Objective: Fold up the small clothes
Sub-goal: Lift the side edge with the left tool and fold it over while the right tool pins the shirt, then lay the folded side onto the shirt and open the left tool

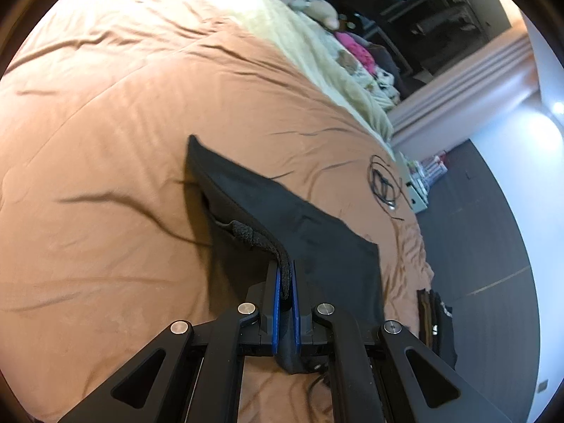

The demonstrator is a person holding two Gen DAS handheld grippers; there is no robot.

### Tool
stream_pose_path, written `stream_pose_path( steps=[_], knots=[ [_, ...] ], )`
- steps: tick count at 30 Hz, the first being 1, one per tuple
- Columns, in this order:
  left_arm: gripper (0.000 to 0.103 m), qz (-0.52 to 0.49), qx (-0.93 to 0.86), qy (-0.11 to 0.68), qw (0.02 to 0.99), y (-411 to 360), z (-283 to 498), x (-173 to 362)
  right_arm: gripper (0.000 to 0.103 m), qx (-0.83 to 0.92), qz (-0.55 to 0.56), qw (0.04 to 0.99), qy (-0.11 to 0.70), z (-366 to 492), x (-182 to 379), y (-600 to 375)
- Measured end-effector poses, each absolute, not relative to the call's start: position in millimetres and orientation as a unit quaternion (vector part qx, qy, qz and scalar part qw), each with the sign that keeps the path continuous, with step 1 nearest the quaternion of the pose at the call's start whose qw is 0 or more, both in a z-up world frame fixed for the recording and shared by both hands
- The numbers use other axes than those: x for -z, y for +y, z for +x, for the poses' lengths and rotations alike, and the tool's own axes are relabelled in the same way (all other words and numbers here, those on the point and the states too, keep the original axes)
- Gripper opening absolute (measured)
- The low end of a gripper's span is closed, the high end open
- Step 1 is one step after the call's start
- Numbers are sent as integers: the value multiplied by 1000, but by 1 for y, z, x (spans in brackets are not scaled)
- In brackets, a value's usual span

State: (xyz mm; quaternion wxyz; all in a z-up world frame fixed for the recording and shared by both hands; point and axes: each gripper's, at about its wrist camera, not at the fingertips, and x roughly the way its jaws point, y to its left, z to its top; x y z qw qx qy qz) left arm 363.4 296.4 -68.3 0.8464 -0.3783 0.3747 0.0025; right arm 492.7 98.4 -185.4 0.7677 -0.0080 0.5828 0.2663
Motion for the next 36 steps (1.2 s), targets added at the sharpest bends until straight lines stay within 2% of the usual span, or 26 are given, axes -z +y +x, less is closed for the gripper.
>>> stream_pose_path(
  steps=[7,13,15,16,18,20,28,36],
  knots=[
    [5,-347,35,377,858,268,389,43,2,-263,18,768,583,477,185,93],
    [5,-325,69,376,865,235,405,23,4,-269,53,777,566,472,158,56],
    [5,-316,79,380,866,224,412,19,11,-268,60,784,557,472,149,41],
    [5,-313,85,381,866,218,415,17,19,-266,63,786,554,471,146,34],
    [5,-308,95,383,866,207,419,13,40,-263,75,793,544,468,138,17],
    [5,-301,105,387,865,195,425,10,49,-260,82,801,533,465,126,-3],
    [5,-272,149,406,860,143,445,7,49,-244,96,819,510,461,103,-74],
    [5,-235,192,437,847,80,462,21,49,-214,111,832,499,440,106,-128]
  ],
)
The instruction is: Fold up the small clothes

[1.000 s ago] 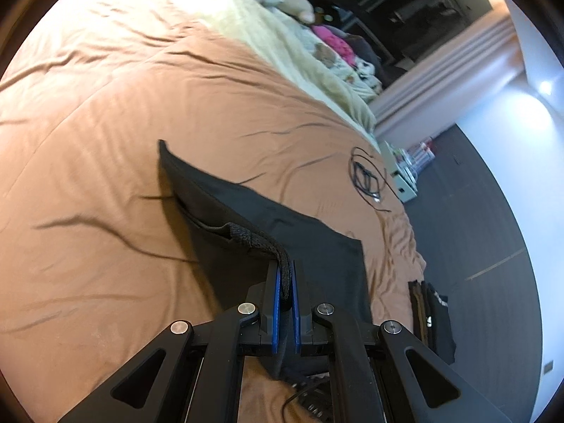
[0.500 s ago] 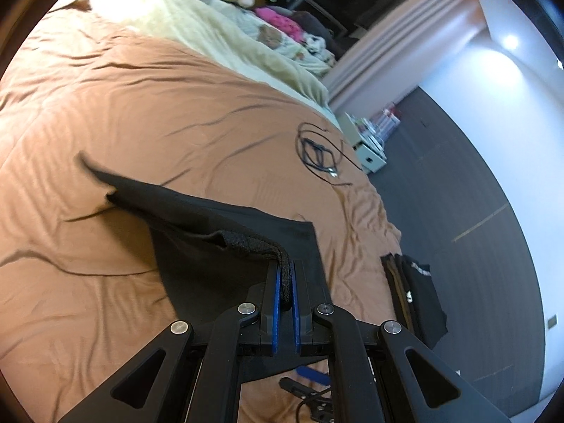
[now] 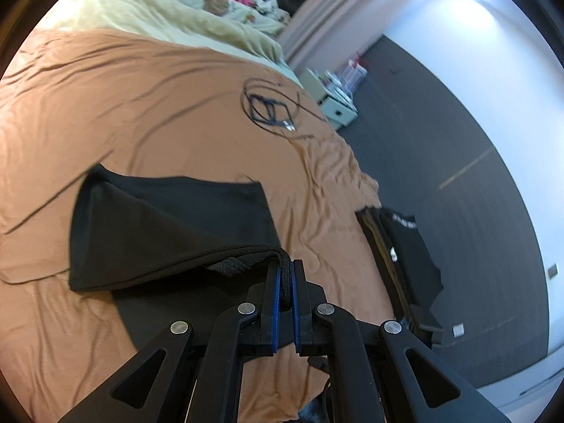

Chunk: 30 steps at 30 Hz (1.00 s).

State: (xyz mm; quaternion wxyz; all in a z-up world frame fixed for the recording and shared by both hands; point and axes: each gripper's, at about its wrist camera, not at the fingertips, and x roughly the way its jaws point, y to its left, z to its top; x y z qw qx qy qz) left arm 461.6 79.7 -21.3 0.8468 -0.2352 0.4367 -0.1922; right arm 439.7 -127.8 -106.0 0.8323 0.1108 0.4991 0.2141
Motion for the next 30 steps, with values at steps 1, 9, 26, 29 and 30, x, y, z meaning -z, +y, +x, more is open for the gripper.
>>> stream_pose_path(
  steps=[1,9,26,29,30],
  knots=[
    [5,-232,197,441,844,73,462,24,49,-211,112,833,499,437,106,-132],
    [6,-200,228,485,820,19,470,56,49,-203,113,832,504,423,119,-151],
    [65,-170,170,519,820,67,437,107,49,-241,40,837,490,435,122,-135],
    [65,-167,141,527,822,85,432,122,44,-252,5,838,484,444,118,-118],
    [65,-167,131,529,822,91,430,127,43,-255,-9,838,482,446,118,-113]
  ],
)
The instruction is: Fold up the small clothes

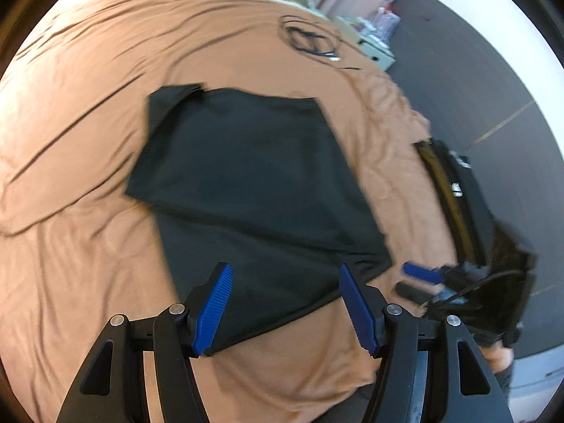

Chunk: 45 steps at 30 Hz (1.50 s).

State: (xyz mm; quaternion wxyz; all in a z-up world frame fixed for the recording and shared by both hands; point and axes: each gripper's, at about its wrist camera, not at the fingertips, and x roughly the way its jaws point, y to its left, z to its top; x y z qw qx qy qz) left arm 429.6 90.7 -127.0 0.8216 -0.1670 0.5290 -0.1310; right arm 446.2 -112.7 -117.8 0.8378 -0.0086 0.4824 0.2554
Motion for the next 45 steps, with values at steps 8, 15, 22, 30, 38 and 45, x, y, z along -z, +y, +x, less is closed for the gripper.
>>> stream_pose_path(
  steps=[8,15,22,30,38,45],
  knots=[
    [58,-198,92,545,810,129,416,164,40,-262,-103,834,475,463,120,-77],
    [38,-207,69,567,795,136,411,195,40,-265,-160,823,475,472,132,-56],
    [27,-198,61,576,791,134,407,208,40,-268,-211,810,478,476,145,-38],
    [25,-202,61,576,790,134,412,212,40,-272,-261,799,469,482,155,-11],
    [25,-202,63,576,790,137,411,213,27,-275,-179,816,476,503,140,-41],
    [25,-205,61,574,790,137,411,212,20,-253,-128,830,481,516,132,-67]
  ],
)
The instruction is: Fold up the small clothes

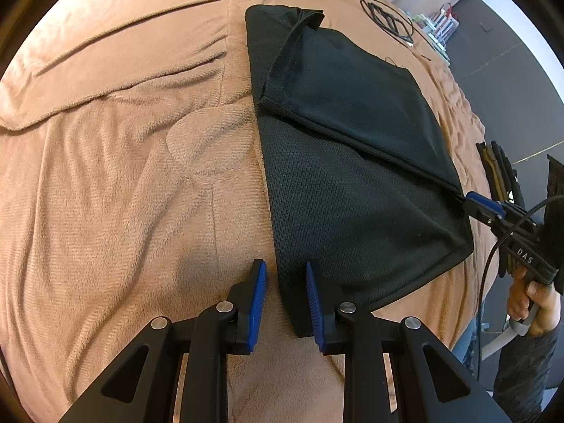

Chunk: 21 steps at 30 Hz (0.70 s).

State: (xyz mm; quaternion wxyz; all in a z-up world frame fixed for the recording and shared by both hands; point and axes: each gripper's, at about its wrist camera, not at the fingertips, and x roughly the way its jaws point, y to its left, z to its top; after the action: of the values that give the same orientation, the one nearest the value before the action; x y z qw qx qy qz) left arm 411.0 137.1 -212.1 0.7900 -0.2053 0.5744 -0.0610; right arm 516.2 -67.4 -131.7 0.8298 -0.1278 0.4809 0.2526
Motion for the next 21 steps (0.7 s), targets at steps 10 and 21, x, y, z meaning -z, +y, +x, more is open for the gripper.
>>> stream_pose_path(
  steps=[10,21],
  knots=[
    [38,-205,78,570,792,136,412,207,50,-286,-150,817,479,510,133,-54],
    [25,-188,64,572,796,125,423,209,5,-275,-123,820,486,534,151,-61]
  ],
)
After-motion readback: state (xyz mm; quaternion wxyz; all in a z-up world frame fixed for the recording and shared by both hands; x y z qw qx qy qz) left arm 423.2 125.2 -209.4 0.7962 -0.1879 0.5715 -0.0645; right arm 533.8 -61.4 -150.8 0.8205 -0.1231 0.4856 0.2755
